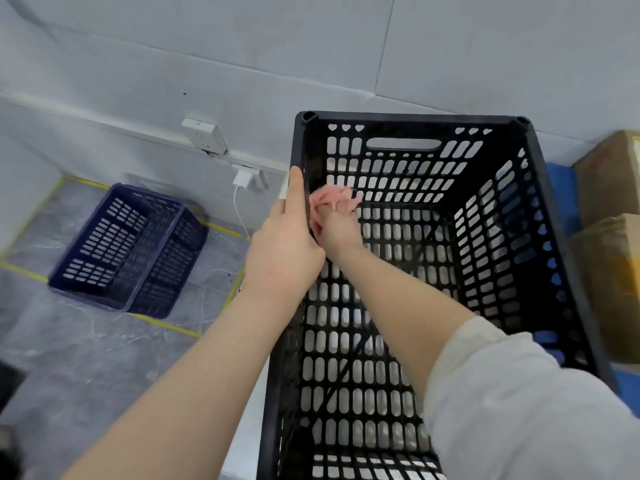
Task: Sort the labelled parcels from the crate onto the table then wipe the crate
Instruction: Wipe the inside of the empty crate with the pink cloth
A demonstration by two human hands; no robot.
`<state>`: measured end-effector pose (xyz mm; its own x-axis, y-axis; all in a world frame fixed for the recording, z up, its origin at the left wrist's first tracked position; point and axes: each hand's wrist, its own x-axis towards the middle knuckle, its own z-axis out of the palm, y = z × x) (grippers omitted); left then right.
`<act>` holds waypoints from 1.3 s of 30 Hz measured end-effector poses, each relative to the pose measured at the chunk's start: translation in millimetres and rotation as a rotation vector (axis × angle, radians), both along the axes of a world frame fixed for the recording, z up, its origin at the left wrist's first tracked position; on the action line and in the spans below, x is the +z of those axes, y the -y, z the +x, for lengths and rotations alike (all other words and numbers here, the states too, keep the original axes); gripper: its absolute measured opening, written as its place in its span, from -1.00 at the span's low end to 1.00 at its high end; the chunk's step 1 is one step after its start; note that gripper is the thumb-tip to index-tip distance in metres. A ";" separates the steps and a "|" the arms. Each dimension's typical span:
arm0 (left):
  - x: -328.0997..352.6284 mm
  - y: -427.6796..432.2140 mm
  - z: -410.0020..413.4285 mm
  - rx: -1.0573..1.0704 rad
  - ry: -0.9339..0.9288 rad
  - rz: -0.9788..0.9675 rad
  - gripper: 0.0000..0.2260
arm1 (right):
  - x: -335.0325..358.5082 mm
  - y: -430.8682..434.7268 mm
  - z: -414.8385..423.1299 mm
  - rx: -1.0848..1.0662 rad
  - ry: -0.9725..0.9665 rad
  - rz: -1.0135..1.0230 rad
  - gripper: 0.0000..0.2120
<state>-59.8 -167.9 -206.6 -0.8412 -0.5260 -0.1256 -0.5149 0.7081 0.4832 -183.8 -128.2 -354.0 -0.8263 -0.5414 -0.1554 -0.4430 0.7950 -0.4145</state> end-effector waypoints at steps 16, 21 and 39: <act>0.7 -1.1 -0.5 -0.023 -0.001 0.037 -0.19 | 13.2 -126.5 167.8 0.863 0.463 0.066 -0.86; -0.1 -0.4 -0.3 -0.024 -0.003 0.044 -0.19 | 12.1 -128.0 177.2 1.159 0.504 0.235 -0.73; -1.9 1.2 -1.2 -0.023 0.019 -0.012 -0.19 | 34.3 -61.8 -67.6 0.374 -0.087 0.510 -0.41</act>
